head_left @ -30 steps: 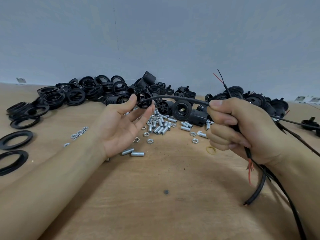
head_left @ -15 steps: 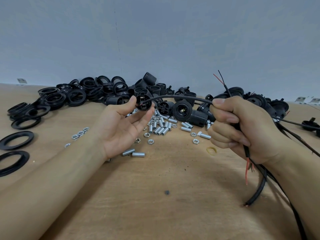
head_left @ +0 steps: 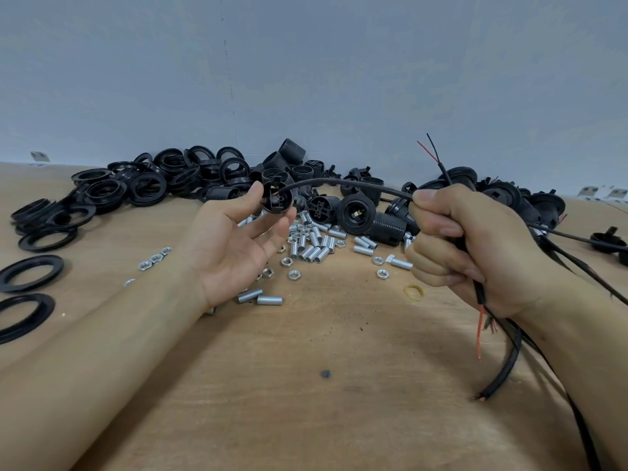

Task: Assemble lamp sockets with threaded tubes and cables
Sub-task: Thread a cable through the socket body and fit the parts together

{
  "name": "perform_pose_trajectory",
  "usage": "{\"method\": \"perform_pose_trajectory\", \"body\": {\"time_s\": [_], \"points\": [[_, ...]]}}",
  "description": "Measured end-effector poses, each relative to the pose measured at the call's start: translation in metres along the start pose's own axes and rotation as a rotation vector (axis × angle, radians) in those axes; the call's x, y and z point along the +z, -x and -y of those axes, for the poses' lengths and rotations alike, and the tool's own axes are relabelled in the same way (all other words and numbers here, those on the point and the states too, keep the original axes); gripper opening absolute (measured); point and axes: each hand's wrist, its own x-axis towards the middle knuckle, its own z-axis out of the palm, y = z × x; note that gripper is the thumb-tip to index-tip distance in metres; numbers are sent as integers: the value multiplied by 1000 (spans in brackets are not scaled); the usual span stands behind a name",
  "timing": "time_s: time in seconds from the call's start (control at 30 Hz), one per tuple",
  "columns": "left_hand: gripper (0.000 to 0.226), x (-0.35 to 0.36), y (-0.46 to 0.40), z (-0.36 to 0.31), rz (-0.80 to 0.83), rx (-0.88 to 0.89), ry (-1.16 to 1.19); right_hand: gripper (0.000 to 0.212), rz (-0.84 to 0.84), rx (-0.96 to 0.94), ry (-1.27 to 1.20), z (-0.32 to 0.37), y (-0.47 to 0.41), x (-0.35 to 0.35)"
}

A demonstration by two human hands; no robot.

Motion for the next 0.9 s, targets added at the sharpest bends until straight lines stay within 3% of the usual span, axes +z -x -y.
{"method": "perform_pose_trajectory", "body": {"time_s": [0.07, 0.2, 0.33, 0.5, 0.77, 0.9], "points": [[27, 0, -1, 1, -30, 33, -29, 43, 45, 21, 28, 1, 1, -2], [19, -1, -3, 1, -43, 92, -101, 41, 160, 69, 116, -1, 2, 1], [35, 0, -4, 4, -10, 189, -220, 41, 110, 43, 92, -1, 0, 1], [30, -1, -5, 3, -70, 163, -89, 44, -51, -42, 355, -11, -4, 1], [23, -2, -7, 2, -38, 154, -63, 48, 190, 68, 541, -14, 0, 0], [21, -2, -6, -1, -25, 136, 36, 45, 96, 44, 566, -11, -1, -1]]}}
